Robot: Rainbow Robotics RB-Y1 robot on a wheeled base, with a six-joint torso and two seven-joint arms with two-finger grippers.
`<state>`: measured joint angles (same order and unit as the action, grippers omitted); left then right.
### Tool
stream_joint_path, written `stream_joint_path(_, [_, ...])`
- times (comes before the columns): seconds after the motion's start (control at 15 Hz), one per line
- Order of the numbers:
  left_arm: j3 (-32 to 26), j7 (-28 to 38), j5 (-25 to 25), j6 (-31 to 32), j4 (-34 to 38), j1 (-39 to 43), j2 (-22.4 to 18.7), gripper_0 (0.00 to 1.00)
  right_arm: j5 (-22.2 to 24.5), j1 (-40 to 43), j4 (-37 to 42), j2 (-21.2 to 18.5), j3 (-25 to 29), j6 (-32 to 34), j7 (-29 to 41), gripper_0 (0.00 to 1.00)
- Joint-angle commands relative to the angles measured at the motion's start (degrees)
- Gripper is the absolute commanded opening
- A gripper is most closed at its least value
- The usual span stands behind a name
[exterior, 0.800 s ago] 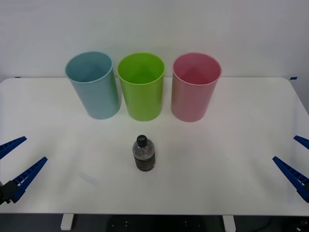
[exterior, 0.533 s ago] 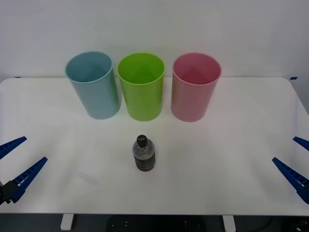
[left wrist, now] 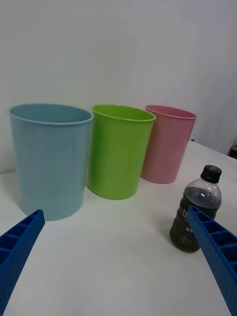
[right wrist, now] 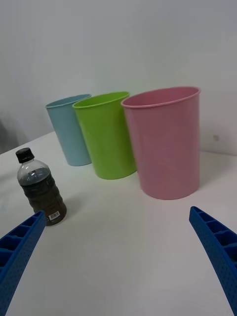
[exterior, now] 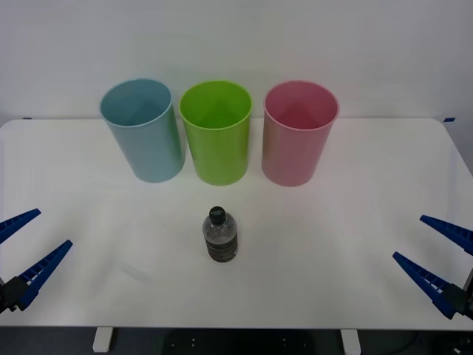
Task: Grasp the object on the table and drop it into the matching bin: aluminum can to the light blue bin, PET bottle to the pink bin.
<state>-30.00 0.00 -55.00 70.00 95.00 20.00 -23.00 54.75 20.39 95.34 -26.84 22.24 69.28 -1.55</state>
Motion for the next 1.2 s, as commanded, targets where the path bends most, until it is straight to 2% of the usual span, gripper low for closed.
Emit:
stream_joint_path(0.07, [0.00,0.00,0.00,0.00,0.00,0.00,0.00,1.00,2.99,-1.41,-0.06,-0.23,-2.64,0.07,-1.09,1.00])
stream_joint_path(0.33, [0.00,0.00,0.00,0.00,0.00,0.00,0.00,1.00,4.22,-2.64,0.02,-0.23,-6.24,-0.11,-2.32,1.00])
stream_joint_path(0.67, [0.00,0.00,0.00,0.00,0.00,0.00,0.00,1.00,7.56,-4.13,-0.06,-0.05,-7.74,0.15,-4.25,1.00])
stream_joint_path(0.8, [0.00,0.00,0.00,0.00,0.00,0.00,0.00,1.00,7.74,-5.10,-0.15,-0.05,-9.58,-0.20,-8.47,1.00])
stream_joint_path(1.2, [0.00,0.00,0.00,0.00,0.00,0.00,0.00,1.00,7.74,-11.96,-9.12,1.00,-13.62,2.17,-11.20,1.00])
